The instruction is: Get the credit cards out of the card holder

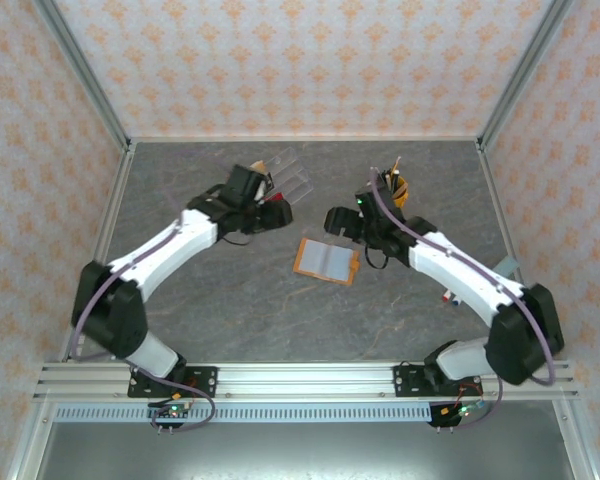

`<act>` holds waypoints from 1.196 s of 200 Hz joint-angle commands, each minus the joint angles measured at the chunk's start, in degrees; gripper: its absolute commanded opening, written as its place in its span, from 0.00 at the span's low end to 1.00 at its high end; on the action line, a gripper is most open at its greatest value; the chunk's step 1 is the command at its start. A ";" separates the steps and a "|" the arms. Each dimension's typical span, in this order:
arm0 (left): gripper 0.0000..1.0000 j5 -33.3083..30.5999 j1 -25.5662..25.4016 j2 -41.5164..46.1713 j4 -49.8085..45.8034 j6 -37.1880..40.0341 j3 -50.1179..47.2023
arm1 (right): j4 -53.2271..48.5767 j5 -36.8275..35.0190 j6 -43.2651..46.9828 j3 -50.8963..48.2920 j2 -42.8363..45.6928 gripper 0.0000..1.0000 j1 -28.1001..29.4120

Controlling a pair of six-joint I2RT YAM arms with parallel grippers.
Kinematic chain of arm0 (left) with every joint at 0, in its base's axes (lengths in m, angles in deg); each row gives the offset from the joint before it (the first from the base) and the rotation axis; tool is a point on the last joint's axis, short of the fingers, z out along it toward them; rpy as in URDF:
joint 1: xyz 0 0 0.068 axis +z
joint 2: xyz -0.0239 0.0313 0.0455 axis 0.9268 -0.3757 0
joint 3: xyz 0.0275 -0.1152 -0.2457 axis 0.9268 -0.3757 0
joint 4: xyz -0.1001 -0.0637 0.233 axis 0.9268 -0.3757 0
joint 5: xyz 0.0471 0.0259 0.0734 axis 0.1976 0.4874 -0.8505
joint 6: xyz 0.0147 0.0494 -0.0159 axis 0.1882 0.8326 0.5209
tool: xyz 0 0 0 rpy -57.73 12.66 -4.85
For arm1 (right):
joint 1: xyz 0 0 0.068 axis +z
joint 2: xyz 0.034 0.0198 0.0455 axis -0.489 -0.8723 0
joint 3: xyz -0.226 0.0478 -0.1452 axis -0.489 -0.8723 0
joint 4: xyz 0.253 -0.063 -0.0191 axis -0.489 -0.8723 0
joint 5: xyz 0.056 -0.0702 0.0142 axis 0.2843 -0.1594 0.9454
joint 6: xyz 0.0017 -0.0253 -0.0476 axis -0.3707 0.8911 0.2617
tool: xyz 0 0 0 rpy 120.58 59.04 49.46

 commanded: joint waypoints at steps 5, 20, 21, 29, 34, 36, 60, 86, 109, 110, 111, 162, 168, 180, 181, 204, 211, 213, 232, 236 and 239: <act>0.88 -22.17 1.25 7.15 -7.14 2.91 -3.63 | -0.06 -16.32 4.18 -2.70 5.02 1.00 -3.49; 0.95 -34.01 1.84 11.38 -7.81 2.91 -6.19 | 1.04 -20.87 5.32 -4.83 7.95 1.00 -6.57; 0.95 -34.89 1.86 11.64 -7.79 2.91 -6.44 | 1.10 -21.12 5.43 -4.93 8.12 1.00 -6.75; 0.96 -42.66 1.95 13.92 -7.20 2.39 -8.81 | 1.83 -23.91 6.28 -6.01 8.24 1.00 -8.09; 0.97 -46.94 2.03 15.57 -6.00 2.13 -10.83 | 2.38 -26.03 6.63 -6.76 10.00 1.00 -9.01; 0.98 -48.06 2.05 16.18 -5.30 2.14 -11.60 | 2.57 -26.95 6.73 -7.07 10.21 1.00 -9.30; 1.00 -59.89 4.04 22.77 3.04 2.58 -21.57 | 6.89 -40.45 7.02 -11.24 11.31 1.00 -12.26; 1.00 -64.28 8.63 25.74 10.59 2.91 -28.75 | 20.24 -48.77 13.91 -18.92 12.07 1.00 -13.56; 1.00 -63.48 13.75 25.58 17.00 6.30 -33.36 | 23.01 -49.24 14.41 -21.24 10.43 1.00 -17.05; 1.00 -63.34 13.97 25.51 17.53 6.45 -33.60 | 23.03 -49.28 14.37 -21.31 10.32 1.00 -17.23; 1.00 -63.18 14.16 25.47 18.07 6.83 -33.86 | 23.13 -49.26 14.43 -21.39 10.23 1.00 -17.40; 1.00 -47.90 19.96 19.67 45.36 24.51 -43.52 | 40.02 -44.11 21.26 -27.80 0.21 1.00 -21.47; 1.00 -44.63 20.30 18.92 49.18 26.45 -44.87 | 43.25 -42.63 22.68 -28.86 -0.77 1.00 -21.53; 1.00 -40.46 20.60 17.28 55.50 28.97 -46.78 | 50.34 -39.27 25.20 -30.63 -3.13 1.00 -22.01; 1.00 -40.05 20.60 17.10 55.90 29.16 -46.91 | 50.76 -39.02 25.38 -30.67 -3.26 1.00 -22.08; 1.00 -33.17 20.60 14.75 64.23 31.87 -49.09 | 57.39 -33.93 29.14 -32.09 -4.18 1.00 -22.45; 1.00 -31.29 20.60 14.26 66.93 32.38 -49.93 | 60.05 -32.03 30.10 -32.98 -4.48 1.00 -22.72; 1.00 -30.72 20.60 14.05 67.55 32.53 -50.18 | 60.41 -31.33 30.18 -33.16 -4.48 1.00 -22.86; 1.00 -28.22 20.60 12.73 71.27 33.35 -51.25 | 63.27 -25.79 30.88 -34.81 -4.77 1.00 -23.94; 1.00 -27.77 20.60 12.46 72.03 33.60 -51.53 | 64.28 -24.97 30.93 -35.38 -5.00 1.00 -24.11; 1.00 -27.42 20.62 12.25 72.85 33.78 -51.83 | 65.16 -24.40 31.02 -35.81 -5.14 1.00 -24.23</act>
